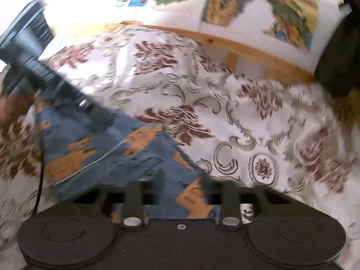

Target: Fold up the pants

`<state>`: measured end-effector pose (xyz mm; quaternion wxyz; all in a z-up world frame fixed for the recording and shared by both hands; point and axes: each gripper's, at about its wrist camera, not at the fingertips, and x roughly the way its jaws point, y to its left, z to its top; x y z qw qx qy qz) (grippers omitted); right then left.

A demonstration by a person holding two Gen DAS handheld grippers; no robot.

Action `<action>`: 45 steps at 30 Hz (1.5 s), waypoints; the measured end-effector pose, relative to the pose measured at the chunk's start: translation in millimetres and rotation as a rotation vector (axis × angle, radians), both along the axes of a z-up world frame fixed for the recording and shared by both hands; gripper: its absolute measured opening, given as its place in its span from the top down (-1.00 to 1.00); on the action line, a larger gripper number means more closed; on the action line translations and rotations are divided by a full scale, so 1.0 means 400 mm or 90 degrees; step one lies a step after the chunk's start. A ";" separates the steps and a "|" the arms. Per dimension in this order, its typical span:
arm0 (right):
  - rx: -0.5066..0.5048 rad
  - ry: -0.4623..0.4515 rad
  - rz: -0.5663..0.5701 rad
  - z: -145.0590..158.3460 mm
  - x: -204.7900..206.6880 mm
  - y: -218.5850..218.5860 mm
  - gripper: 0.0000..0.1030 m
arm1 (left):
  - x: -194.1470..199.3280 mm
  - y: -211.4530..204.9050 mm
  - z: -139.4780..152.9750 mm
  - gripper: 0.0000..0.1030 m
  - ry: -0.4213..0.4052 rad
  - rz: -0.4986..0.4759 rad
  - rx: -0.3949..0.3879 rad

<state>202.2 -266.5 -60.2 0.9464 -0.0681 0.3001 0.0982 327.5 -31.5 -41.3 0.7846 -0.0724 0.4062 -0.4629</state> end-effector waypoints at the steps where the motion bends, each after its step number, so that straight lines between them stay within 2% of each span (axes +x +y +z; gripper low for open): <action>1: 0.033 0.026 -0.002 -0.022 0.025 -0.023 0.57 | 0.008 -0.025 -0.023 0.02 0.005 0.002 0.016; 2: 0.048 0.049 -0.012 -0.049 0.045 -0.042 0.63 | 0.014 -0.044 -0.045 0.06 0.012 0.011 0.043; 3: 0.050 0.058 -0.035 -0.072 0.057 -0.059 0.79 | 0.025 -0.061 -0.072 0.12 0.021 0.016 0.074; 4: 0.067 0.054 -0.053 -0.085 0.058 -0.082 1.00 | 0.033 -0.071 -0.096 0.51 0.023 0.022 0.099; 5: 0.087 0.049 -0.068 -0.090 0.055 -0.104 1.00 | 0.037 -0.067 -0.110 0.72 0.017 0.025 0.106; 7: 0.101 0.036 -0.087 -0.088 0.046 -0.133 1.00 | 0.045 -0.043 -0.123 0.81 0.025 0.031 0.095; 9: 0.095 0.007 -0.116 -0.074 0.024 -0.148 1.00 | 0.047 -0.019 -0.117 0.81 0.052 0.040 0.083; 10: 0.090 -0.005 -0.125 -0.061 0.015 -0.148 0.78 | 0.039 -0.009 -0.101 0.76 0.048 0.045 0.087; 11: 0.086 -0.017 -0.118 -0.040 -0.002 -0.143 0.70 | 0.024 0.001 -0.080 0.55 0.029 0.049 0.094; 12: 0.093 -0.023 -0.091 -0.019 -0.013 -0.136 0.62 | 0.002 0.007 -0.057 0.41 0.001 0.046 0.100; 13: 0.100 -0.019 -0.051 -0.002 -0.033 -0.120 0.61 | -0.023 0.012 -0.039 0.22 -0.025 0.033 0.102; 15: 0.115 0.005 0.015 0.004 -0.073 -0.083 0.64 | -0.063 0.017 -0.022 0.20 -0.050 0.000 0.101; 18: 0.112 0.089 0.070 -0.042 -0.112 -0.030 0.63 | -0.103 0.016 -0.057 0.21 -0.018 -0.037 0.139; 20: 0.038 0.119 0.107 -0.070 -0.128 0.001 0.62 | -0.126 0.031 -0.079 0.44 -0.038 -0.029 0.156; 21: -0.001 0.105 0.126 -0.073 -0.140 0.009 0.60 | -0.130 0.040 -0.081 0.45 -0.041 -0.023 0.153; 23: -0.049 0.095 0.145 -0.067 -0.148 0.008 0.32 | -0.126 0.061 -0.074 0.48 -0.030 -0.012 0.149; 24: -0.051 0.093 0.138 -0.062 -0.145 -0.004 0.02 | -0.125 0.069 -0.065 0.40 -0.027 -0.001 0.165; 25: -0.033 0.092 0.125 -0.056 -0.141 -0.022 -0.18 | -0.126 0.079 -0.056 -0.12 -0.029 0.022 0.205; 26: 0.009 0.091 0.124 -0.048 -0.137 -0.046 -0.19 | -0.133 0.097 -0.045 -0.22 -0.035 0.034 0.220; 27: 0.049 0.083 0.123 -0.042 -0.135 -0.067 -0.24 | -0.147 0.119 -0.030 -0.22 -0.045 0.044 0.217; 29: 0.110 0.028 0.093 -0.019 -0.132 -0.087 -0.48 | -0.174 0.171 0.002 -0.26 -0.064 0.086 0.218; 31: 0.167 -0.006 0.088 -0.007 -0.108 -0.083 -0.57 | -0.193 0.222 0.020 -0.31 -0.093 0.166 0.227; 34: 0.184 -0.020 0.089 -0.016 -0.066 -0.026 -0.60 | -0.204 0.298 0.024 -0.31 -0.120 0.334 0.220; 36: 0.191 -0.019 0.099 -0.025 -0.061 0.013 -0.60 | -0.190 0.354 0.013 -0.25 -0.094 0.450 0.183; 37: 0.191 -0.013 0.104 -0.028 -0.062 0.033 -0.60 | -0.175 0.380 0.005 -0.13 -0.068 0.487 0.152; 38: 0.188 -0.010 0.108 -0.032 -0.061 0.053 -0.60 | -0.155 0.400 -0.002 0.06 -0.044 0.502 0.131; 40: 0.174 -0.007 0.115 -0.029 -0.060 0.093 -0.60 | -0.121 0.402 -0.002 0.28 -0.039 0.515 0.136; 43: 0.159 0.002 0.103 -0.024 -0.033 0.138 -0.57 | -0.092 0.391 -0.004 0.28 -0.042 0.532 0.140; 45: 0.163 0.008 0.085 -0.023 -0.011 0.165 -0.53 | -0.083 0.401 -0.016 0.28 -0.020 0.566 0.109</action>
